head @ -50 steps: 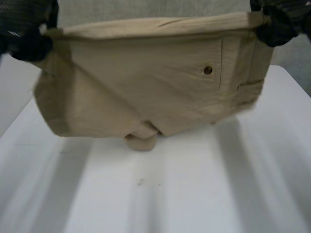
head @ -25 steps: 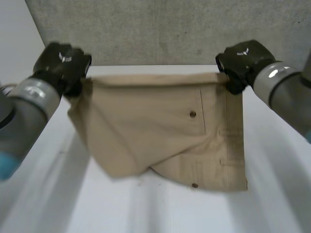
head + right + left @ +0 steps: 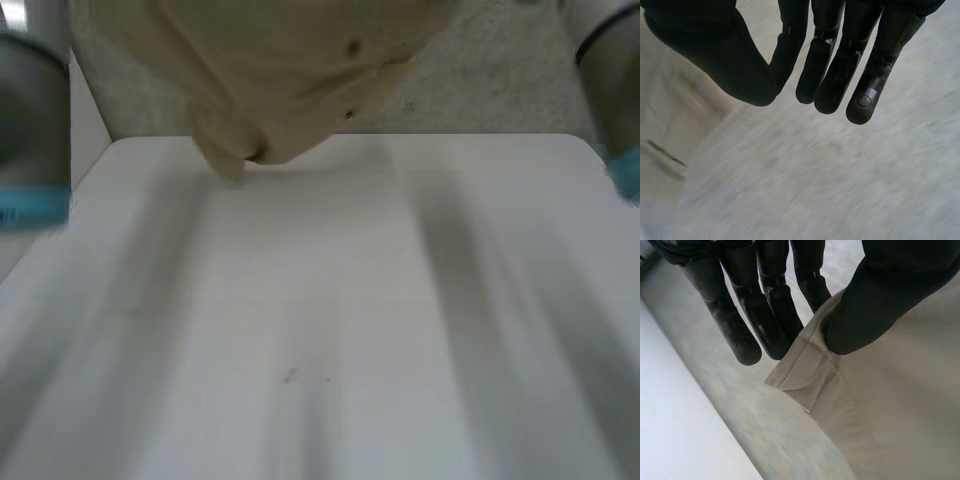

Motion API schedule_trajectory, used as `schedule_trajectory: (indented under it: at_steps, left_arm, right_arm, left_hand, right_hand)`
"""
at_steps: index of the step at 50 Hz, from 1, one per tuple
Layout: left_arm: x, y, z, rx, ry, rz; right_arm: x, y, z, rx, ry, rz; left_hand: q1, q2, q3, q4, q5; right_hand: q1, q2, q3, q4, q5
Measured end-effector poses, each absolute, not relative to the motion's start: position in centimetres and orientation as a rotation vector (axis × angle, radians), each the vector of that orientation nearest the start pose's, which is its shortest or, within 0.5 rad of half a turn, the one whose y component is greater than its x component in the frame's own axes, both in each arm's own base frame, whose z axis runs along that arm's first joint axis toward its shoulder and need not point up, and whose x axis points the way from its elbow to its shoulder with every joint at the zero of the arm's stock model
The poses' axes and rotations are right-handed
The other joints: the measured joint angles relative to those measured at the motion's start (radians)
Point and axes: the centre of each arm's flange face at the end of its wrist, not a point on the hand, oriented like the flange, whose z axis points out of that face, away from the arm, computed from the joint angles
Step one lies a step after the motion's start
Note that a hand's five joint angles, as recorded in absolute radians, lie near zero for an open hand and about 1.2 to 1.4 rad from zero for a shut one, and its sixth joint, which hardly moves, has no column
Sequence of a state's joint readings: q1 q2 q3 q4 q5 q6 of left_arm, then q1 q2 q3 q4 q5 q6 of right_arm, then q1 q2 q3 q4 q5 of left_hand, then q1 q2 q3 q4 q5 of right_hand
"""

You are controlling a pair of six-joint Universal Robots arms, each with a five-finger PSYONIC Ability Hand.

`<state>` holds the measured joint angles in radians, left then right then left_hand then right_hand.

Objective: Fold the shorts.

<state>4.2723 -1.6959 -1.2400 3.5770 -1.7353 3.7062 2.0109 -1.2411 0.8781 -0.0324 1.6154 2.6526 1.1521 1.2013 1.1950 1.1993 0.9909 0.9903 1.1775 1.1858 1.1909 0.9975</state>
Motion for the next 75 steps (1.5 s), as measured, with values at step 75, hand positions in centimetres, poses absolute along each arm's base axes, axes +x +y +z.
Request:
schedule_trajectory:
  at_steps: [75]
  left_arm:
    - [-23.4, -16.7, 31.0, 0.874, 1.850, -2.255]
  right_arm:
    - [28.1, -23.2, 26.3, -1.301, 2.084, -2.138]
  left_hand:
    - [0.000, 0.001, 0.002, 0.000, 0.000]
  right_hand:
    - [-0.014, 0.001, -0.007, 0.001, -0.023]
